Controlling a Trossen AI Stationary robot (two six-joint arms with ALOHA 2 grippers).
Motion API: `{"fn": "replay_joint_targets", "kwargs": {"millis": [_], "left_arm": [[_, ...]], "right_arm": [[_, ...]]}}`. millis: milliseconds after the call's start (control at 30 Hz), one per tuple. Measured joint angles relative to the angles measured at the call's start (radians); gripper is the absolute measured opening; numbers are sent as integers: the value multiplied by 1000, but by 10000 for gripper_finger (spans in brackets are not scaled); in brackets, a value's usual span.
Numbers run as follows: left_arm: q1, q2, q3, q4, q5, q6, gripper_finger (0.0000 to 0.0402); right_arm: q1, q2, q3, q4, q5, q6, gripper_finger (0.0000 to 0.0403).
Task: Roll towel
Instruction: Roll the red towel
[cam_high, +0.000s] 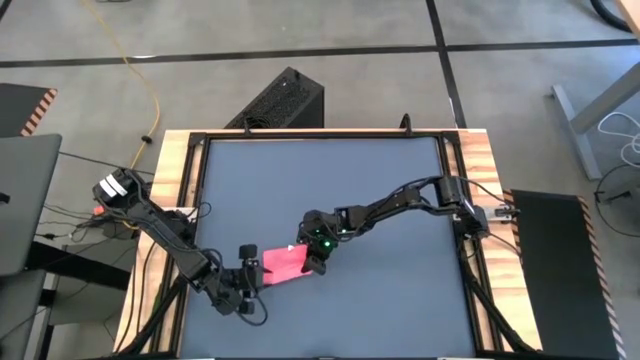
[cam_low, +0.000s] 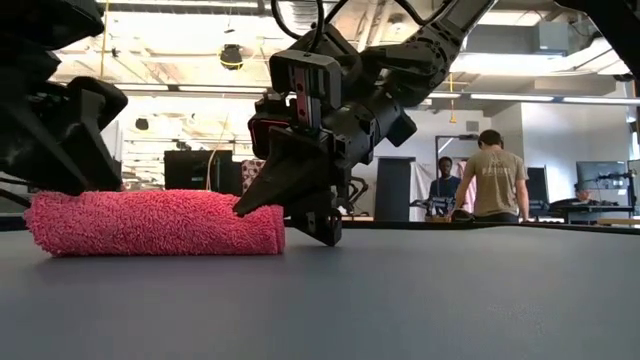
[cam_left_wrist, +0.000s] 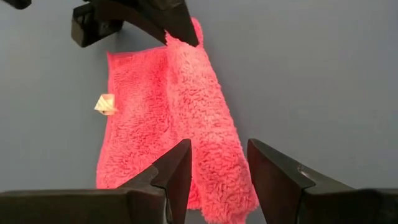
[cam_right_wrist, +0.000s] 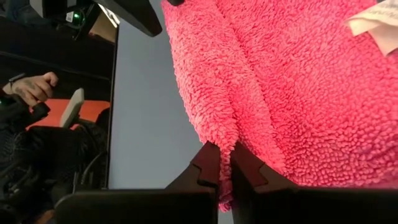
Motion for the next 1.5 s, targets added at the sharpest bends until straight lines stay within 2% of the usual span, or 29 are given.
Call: {"fn": "replay_joint_targets", "kwargs": {"millis": [267,533,667,867,933,1033,1300,1500], "left_arm": [[-16,4,0,-1,11,-89,146],[-31,77,1,-6,-25,-143,140],[-12,99,1,-7,-46,-148,110],[27,91,1,-14,-66,-144,20],[52,91,1,-32,-21,-155,10],[99,90,2,-28,116,-136,5],[206,-4,2,-31,433,12,2],[301,-83,-11,-64,552,54,1]], "right_arm": [[-5,0,0,0,1,0,32],[-5,0,0,3,5,0,33],[-4,0,0,4,8,3,33],[8,0,0,4,18,19,33],[12,0,0,4,22,20,34],[16,0,0,4,22,21,38],[18,1,0,0,23,22,65],[19,-28,-3,-53,45,21,88]]}}
